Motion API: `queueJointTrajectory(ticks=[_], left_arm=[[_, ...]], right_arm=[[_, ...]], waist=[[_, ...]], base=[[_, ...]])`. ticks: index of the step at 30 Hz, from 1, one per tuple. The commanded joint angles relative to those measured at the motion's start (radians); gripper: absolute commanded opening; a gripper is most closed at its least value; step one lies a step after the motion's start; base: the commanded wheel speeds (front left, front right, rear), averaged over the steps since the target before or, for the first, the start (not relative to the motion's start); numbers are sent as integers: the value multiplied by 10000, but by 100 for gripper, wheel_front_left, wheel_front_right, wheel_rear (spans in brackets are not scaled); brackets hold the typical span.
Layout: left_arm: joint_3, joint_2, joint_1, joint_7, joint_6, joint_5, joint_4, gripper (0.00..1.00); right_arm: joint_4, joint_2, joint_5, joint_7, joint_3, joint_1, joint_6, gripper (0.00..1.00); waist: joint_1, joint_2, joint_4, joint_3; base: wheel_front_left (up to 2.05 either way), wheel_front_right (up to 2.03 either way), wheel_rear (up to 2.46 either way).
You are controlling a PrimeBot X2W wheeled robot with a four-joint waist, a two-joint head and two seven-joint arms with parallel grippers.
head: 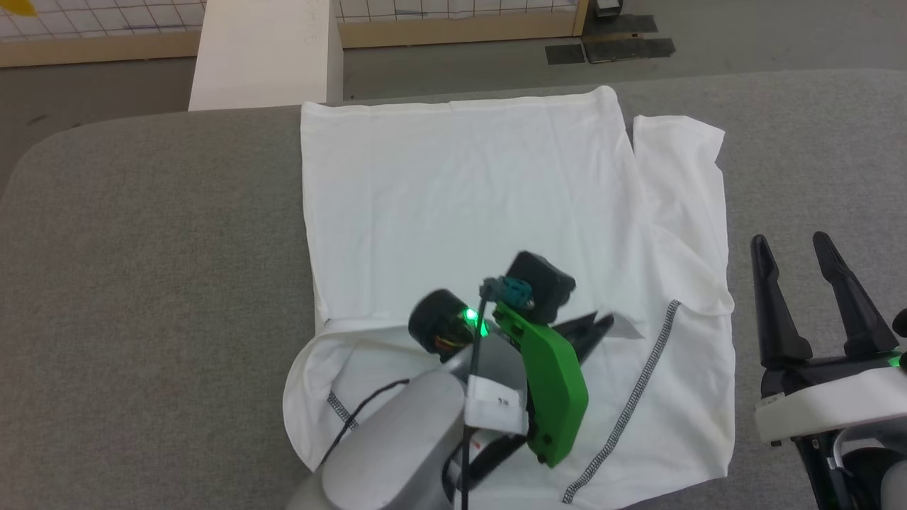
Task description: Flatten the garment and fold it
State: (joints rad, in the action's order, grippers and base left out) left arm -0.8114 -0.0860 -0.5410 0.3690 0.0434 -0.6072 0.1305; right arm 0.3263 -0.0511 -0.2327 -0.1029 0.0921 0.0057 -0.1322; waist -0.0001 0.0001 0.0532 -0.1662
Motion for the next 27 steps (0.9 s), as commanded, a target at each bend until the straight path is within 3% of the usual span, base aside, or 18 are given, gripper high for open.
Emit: queueJointTrajectory(ticks=[1, 9, 16, 17, 18, 19, 27], left_arm=[[-253, 96, 228, -120, 79, 32, 276, 0], [-1609, 300, 758, -453, 337, 147, 2278, 0], [-2061, 348, 751, -1043, 475, -25, 3887, 0], [-2128, 351, 740, -1114, 499, -140, 3989, 13], [-2157, 352, 743, -1170, 515, -295, 4005, 60], [-2184, 353, 722, -1229, 541, -502, 3968, 100], [-981, 305, 404, -3116, 220, -1553, 2661, 100]], right_arm=[[55, 9, -50, -16, 39, 139, 15, 100], [21, 9, -97, -24, -49, 135, 15, 100], [-31, 9, -61, -24, -204, 34, 15, 100], [-45, 9, -48, -29, -216, 33, 15, 100], [-55, 9, -41, -30, -220, 33, 15, 100], [-66, 9, -36, -31, -218, 32, 15, 100], [-34, 9, 43, -162, -83, 166, 15, 100]], waist=[[1, -1, -3, -13], [1, -1, -5, -148], [1, -1, 63, -283], [1, -1, 67, -285], [1, -1, 66, -282], [1, -1, 58, -266], [1, -1, -213, 82]], base=[[0, 0, 0], [0, 0, 0], [0, 0, 0], [0, 0, 0], [0, 0, 0], [0, 0, 0], [0, 0, 0]])
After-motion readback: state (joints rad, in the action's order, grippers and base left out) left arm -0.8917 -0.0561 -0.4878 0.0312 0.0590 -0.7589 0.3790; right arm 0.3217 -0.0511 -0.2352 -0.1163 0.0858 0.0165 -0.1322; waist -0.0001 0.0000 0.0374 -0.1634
